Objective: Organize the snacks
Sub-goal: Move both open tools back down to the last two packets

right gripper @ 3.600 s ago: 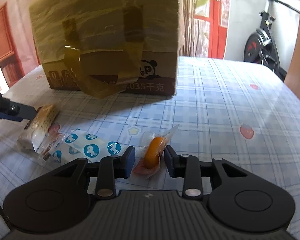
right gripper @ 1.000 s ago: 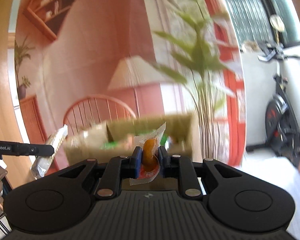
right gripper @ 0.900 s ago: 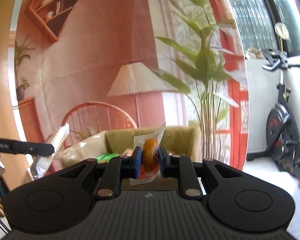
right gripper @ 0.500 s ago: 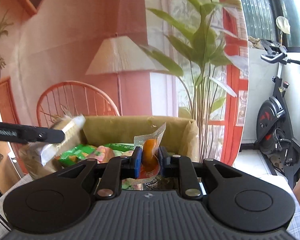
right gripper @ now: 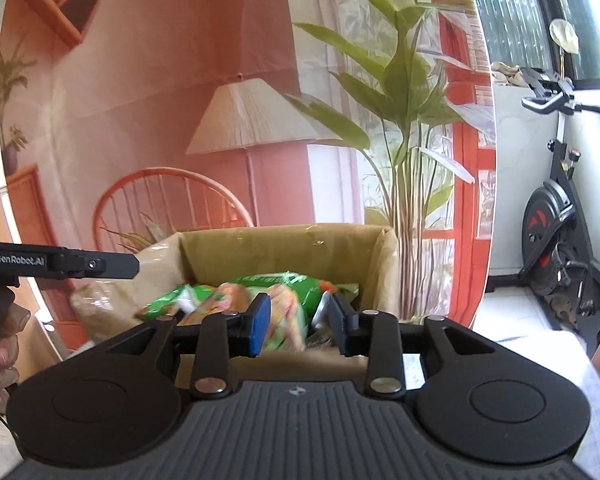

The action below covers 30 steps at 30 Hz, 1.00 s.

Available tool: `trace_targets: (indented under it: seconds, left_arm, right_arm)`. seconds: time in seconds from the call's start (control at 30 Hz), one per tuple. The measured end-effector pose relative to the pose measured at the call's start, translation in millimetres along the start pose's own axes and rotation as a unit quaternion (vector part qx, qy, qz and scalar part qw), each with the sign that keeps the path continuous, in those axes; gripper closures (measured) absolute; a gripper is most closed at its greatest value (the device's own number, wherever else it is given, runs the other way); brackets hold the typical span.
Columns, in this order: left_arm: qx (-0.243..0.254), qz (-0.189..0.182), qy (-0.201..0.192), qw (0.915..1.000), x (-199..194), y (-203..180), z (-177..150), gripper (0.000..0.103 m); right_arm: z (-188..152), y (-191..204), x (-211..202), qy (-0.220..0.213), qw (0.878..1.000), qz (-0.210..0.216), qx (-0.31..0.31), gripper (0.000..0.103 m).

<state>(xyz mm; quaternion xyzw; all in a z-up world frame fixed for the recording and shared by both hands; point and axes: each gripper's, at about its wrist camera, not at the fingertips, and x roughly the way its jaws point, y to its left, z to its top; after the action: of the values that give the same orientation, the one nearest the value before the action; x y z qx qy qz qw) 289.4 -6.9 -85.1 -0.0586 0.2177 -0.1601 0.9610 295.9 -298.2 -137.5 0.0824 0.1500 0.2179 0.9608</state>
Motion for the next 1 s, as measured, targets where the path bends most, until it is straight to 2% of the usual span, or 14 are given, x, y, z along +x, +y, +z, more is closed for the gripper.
trace_targets:
  seconds: [0.17, 0.3, 0.4, 0.6, 0.77, 1.0]
  left_arm:
    - [0.002, -0.012, 0.009, 0.9999, -30.5, 1.3, -23.4, 0.03]
    - [-0.015, -0.023, 0.033, 0.9991, -42.0, 6.7, -54.0, 0.027]
    - [-0.015, -0.024, 0.053, 0.9982, -39.7, 6.7, -79.1, 0.023]
    - [-0.047, -0.017, 0.1, 0.9937, -19.1, 10.0, -129.1, 0.023]
    - [-0.056, -0.012, 0.127, 0.9902, -6.4, 11.9, -157.4, 0.023]
    - [-0.061, -0.001, 0.154, 0.9862, 1.4, 22.6, -180.4, 0.023]
  right_arm:
    - [-24.5, 8.1, -30.0, -0.003, 1.0, 0.019, 0.013, 0.067]
    - [-52.3, 14.2, -45.5, 0.011, 1.0, 0.026, 0.004, 0.067]
    - [-77.7, 16.4, -49.5, 0.038, 0.999, 0.027, 0.0, 0.067]
    - [-129.8, 15.1, -47.4, 0.103, 0.994, 0.021, -0.003, 0.067]
    - [-165.1, 24.2, -46.2, 0.148, 0.987, 0.027, -0.052, 0.05]
    - [-189.4, 41.9, -46.2, 0.167, 0.979, 0.039, -0.112, 0.026]
